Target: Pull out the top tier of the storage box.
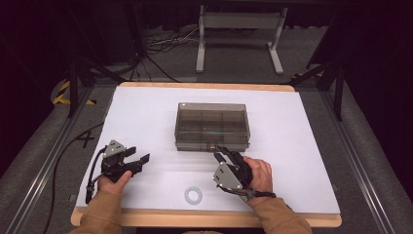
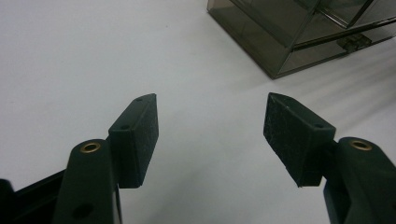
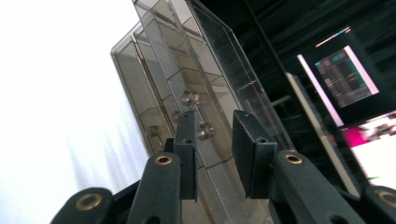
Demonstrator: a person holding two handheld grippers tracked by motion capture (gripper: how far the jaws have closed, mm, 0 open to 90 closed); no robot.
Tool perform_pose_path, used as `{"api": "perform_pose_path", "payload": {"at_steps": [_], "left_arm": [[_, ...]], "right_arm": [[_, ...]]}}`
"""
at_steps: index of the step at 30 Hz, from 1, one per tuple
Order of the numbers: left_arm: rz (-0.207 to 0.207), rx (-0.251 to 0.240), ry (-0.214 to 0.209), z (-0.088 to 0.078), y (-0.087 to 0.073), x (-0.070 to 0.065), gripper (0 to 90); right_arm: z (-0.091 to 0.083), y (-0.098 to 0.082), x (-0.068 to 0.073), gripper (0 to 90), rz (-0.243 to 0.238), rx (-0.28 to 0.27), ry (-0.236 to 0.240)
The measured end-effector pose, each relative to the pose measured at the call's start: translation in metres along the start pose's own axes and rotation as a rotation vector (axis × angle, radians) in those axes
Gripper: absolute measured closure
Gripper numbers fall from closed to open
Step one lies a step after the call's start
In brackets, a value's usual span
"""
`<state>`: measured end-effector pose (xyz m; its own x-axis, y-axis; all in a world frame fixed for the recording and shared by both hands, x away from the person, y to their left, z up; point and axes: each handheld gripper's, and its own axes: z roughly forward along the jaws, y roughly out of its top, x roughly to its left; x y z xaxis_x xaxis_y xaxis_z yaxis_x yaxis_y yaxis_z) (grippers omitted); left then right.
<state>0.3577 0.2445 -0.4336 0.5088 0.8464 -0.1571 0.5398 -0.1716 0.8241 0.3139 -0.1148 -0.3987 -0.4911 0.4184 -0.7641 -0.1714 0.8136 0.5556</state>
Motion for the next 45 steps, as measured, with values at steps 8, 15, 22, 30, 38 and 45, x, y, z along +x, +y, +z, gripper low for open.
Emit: {"api": "perform_pose_path", "payload": {"at_steps": [8,15,22,30,38,45], "left_arm": [[0.000,0.001,0.002,0.000,0.000,-0.001,36.4],[0.000,0.002,0.001,0.000,0.000,-0.001,36.4],[0.001,0.001,0.003,0.000,0.000,-0.001,36.4],[-0.004,0.001,0.001,0.001,0.000,-0.001,36.4],[-0.003,0.002,0.002,0.001,0.000,0.000,36.4],[-0.003,0.003,-0.004,0.002,0.001,-0.001,36.4]], "right_arm": [[-0.006,-0.012,-0.017,71.7,0.139,-0.061,0.069],[-0.010,-0.019,-0.027,71.6,0.236,-0.124,0.165],[-0.011,-0.026,-0.040,73.3,0.365,-0.163,0.291],[-0.009,-0.029,-0.052,73.0,0.417,-0.182,0.387],[-0.006,-0.032,-0.058,69.2,0.458,-0.188,0.454],[-0.001,-0.028,-0.069,67.9,0.507,-0.134,0.509]]}}
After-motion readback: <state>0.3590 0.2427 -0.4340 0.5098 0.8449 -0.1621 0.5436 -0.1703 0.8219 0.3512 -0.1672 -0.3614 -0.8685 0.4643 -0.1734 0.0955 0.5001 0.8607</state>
